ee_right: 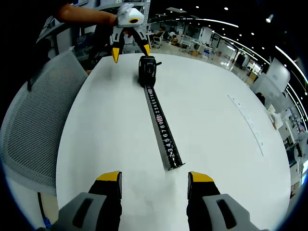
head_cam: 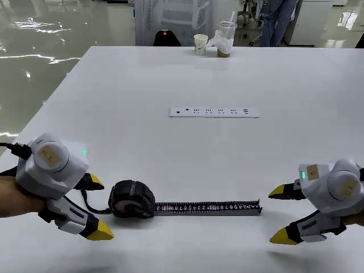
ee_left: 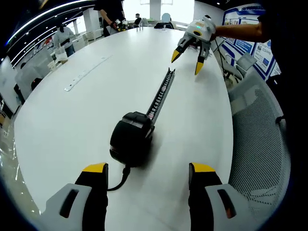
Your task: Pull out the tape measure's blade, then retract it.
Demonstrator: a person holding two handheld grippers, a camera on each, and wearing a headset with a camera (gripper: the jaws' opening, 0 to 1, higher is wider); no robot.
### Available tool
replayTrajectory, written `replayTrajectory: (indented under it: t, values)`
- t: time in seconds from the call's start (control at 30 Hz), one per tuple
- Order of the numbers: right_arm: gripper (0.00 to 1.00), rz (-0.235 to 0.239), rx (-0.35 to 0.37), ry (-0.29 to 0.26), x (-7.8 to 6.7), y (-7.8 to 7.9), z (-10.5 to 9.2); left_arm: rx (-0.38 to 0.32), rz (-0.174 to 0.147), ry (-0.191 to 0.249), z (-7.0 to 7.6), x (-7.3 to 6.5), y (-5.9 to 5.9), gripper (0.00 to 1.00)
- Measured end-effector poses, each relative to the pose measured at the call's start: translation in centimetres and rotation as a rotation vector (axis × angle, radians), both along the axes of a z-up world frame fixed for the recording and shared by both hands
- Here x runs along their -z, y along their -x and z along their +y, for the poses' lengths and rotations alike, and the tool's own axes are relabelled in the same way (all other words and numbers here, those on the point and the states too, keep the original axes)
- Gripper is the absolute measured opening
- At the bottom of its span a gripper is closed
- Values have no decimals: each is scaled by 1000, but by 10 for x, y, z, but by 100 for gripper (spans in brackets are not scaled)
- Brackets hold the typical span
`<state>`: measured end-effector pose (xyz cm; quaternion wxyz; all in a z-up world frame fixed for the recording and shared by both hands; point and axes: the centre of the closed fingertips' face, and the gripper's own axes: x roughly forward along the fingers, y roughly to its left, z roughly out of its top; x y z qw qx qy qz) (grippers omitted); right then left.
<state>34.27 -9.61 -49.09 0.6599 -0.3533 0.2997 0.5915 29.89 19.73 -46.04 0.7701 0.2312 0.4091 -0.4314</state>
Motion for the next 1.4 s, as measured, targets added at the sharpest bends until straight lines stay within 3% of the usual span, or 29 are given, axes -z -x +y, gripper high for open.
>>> replayTrajectory:
  t: [0.33, 0.7, 0.93, 1.17, 1.4]
  values:
    - [61, 10, 57, -48, -6, 12, 7, -78, -11, 62, -2, -2, 14, 69]
    - [69, 36, 136, -85, -3, 29, 13, -171, -34, 118, -8, -2, 28, 77]
    - [75, 51, 203, -122, -6, 41, 17, -239, -64, 160, -13, -4, 31, 80]
    - [81, 68, 262, -150, -5, 49, 19, -265, -76, 177, -18, -4, 36, 81]
    - [86, 72, 337, -185, -8, 57, 20, -320, -123, 201, -21, -11, 38, 83]
